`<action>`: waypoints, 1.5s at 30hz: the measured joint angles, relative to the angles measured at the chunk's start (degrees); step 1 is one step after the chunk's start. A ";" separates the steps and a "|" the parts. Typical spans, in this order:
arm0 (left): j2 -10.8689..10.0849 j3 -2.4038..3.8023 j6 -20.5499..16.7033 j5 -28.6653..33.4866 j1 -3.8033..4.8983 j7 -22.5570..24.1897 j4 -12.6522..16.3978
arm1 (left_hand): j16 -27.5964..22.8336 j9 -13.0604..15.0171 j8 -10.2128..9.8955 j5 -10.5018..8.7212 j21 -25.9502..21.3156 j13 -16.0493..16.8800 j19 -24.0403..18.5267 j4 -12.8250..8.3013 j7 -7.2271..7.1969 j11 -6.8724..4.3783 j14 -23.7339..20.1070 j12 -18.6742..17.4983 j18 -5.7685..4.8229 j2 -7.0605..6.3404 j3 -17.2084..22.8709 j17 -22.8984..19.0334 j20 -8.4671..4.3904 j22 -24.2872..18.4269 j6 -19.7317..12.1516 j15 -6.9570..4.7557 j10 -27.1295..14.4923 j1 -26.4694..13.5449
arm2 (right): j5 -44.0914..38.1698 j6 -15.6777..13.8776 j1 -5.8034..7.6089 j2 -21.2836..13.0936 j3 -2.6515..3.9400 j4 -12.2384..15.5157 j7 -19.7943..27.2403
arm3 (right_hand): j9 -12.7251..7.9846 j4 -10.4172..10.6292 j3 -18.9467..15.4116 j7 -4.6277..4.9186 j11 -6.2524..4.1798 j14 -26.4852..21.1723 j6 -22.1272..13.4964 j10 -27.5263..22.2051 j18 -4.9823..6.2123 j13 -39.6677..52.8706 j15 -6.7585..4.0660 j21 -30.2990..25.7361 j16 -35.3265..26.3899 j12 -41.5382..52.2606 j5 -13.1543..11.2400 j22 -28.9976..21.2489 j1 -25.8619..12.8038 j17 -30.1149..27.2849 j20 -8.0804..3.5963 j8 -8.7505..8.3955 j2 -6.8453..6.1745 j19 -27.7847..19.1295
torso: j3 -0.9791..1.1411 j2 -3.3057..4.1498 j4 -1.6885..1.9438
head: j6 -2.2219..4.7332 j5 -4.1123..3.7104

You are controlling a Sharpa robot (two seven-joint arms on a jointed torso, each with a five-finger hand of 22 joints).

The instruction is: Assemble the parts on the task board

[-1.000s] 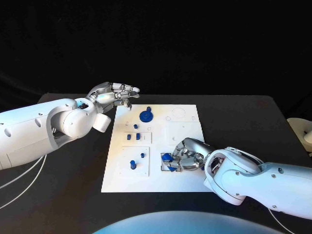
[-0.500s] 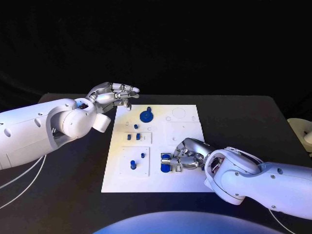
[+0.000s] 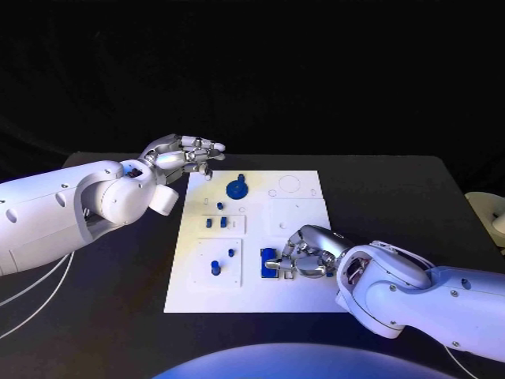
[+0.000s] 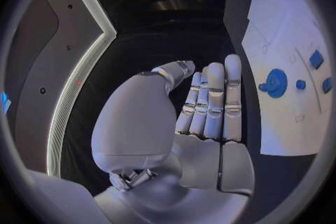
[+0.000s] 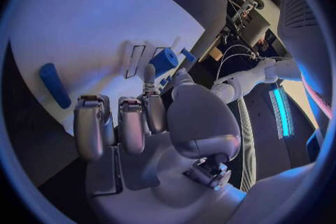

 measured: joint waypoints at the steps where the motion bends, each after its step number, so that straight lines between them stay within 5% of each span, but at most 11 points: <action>1: -0.02 0.00 0.00 0.00 0.00 -0.01 0.00 | 0.00 0.00 0.00 0.00 0.00 0.00 0.00 0.00 0.00 0.00 0.00 0.00 0.00 0.00 0.00 0.00 0.00 0.00 0.00 0.00 0.00 0.00 | -0.01 0.02 0.00 -0.16 0.00 0.15 0.12 | 0.00 -0.10 -0.09 -0.04 0.00 0.00 -0.20 0.00 0.00 0.01 0.00 0.19 0.00 0.07 0.76 0.00 1.40 0.00 0.00 0.00 0.00 0.00 | 0.00 0.00 -0.01 | 0.02 0.01; 5: -0.03 0.00 0.00 0.00 0.00 -0.04 0.00 | 0.00 0.00 0.00 0.00 0.00 0.00 0.00 0.00 0.00 0.00 0.00 0.00 0.00 0.00 0.00 0.00 0.00 0.00 0.00 0.00 0.00 0.00 | -0.01 0.18 0.00 -0.62 0.00 0.51 0.59 | -0.01 -0.35 0.01 -0.12 -0.20 0.00 -0.29 0.20 0.00 0.06 0.00 0.39 0.00 0.37 2.01 0.00 5.53 0.00 0.00 0.00 0.13 0.00 | 0.00 0.00 -0.02 | 0.04 0.05; 11: 0.00 -0.01 0.01 0.00 0.00 -0.10 -0.01 | 0.00 0.00 0.00 0.00 0.00 0.00 0.00 0.00 0.00 0.00 0.00 0.00 0.00 0.00 0.00 0.00 0.00 0.00 0.00 0.00 0.00 0.00 | -0.07 0.44 -0.01 -0.68 0.00 0.19 0.96 | -0.24 -0.34 0.01 -0.12 -0.19 0.00 -0.29 0.20 0.00 0.28 0.00 1.05 0.23 0.62 3.88 -0.01 6.79 0.00 0.00 0.00 0.68 0.00 | -0.02 0.00 0.02 | -0.02 0.03; 45: -0.23 -0.02 0.11 0.00 0.00 -0.52 0.00 | 0.00 0.00 -0.01 0.00 0.00 0.04 0.00 0.00 0.00 0.00 0.00 0.00 0.00 0.00 0.00 -0.05 0.00 -0.05 0.00 0.00 0.00 0.00 | -2.00 1.82 0.13 -0.11 0.15 -0.90 2.10 | -0.65 -0.31 -0.01 -0.12 -0.29 0.01 -0.28 0.30 0.00 0.24 -0.40 1.28 0.22 1.16 4.35 0.03 10.94 -0.01 0.01 -0.01 -0.31 0.00 | 0.00 -0.01 0.02 | -0.37 0.23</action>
